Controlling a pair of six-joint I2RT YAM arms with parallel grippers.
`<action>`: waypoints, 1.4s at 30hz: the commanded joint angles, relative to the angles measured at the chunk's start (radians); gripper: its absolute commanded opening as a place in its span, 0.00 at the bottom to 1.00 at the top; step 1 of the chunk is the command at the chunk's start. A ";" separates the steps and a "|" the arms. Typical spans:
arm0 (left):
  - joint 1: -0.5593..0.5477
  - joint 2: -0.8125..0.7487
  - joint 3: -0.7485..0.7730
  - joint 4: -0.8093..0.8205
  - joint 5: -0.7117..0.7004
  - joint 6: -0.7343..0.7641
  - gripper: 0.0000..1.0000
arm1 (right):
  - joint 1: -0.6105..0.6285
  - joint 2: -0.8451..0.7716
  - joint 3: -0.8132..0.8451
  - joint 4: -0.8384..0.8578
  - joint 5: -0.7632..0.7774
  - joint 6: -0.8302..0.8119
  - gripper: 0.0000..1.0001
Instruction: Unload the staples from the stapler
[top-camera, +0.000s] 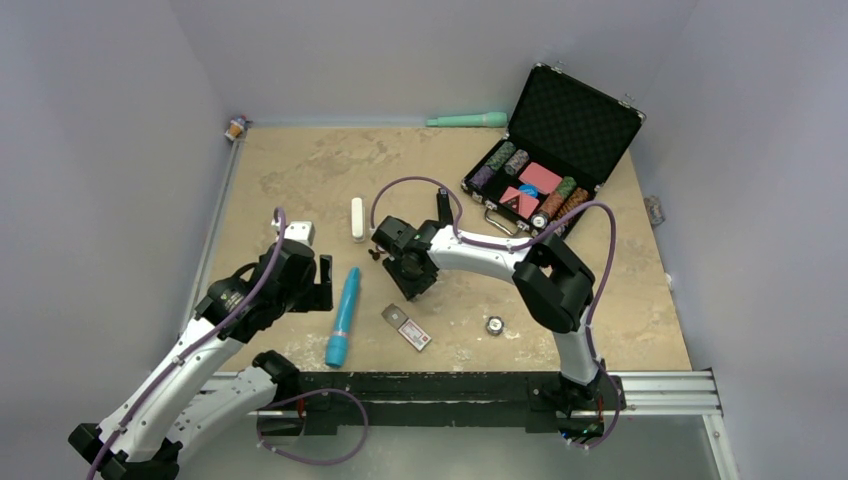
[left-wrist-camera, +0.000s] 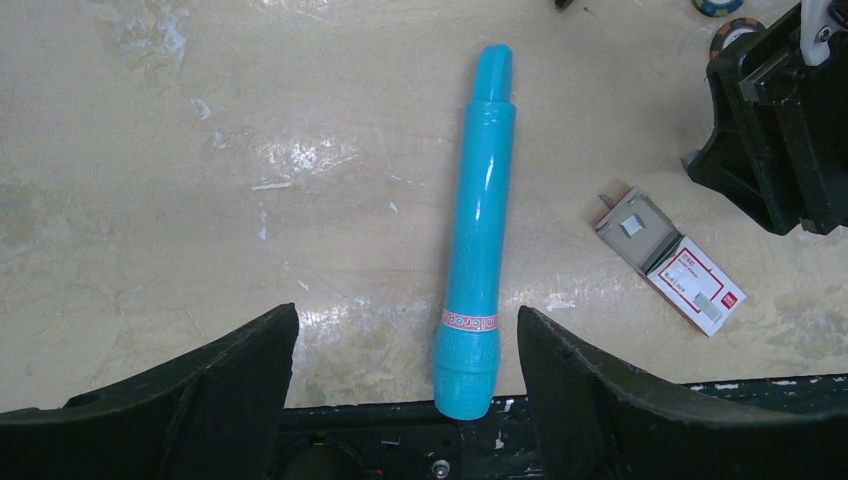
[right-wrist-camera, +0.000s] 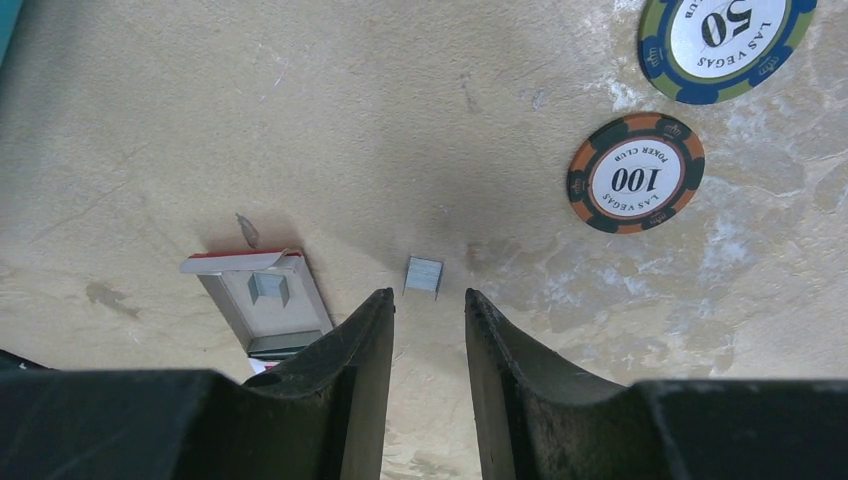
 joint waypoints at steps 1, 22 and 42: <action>-0.002 0.002 0.026 0.016 -0.007 -0.008 0.84 | 0.008 0.001 0.042 0.006 0.002 -0.008 0.36; -0.003 0.006 0.025 0.018 0.004 -0.010 0.83 | 0.013 0.037 0.012 0.019 0.000 0.014 0.30; -0.002 -0.003 0.025 0.021 0.012 -0.008 0.84 | 0.024 0.013 0.046 -0.029 0.022 0.020 0.19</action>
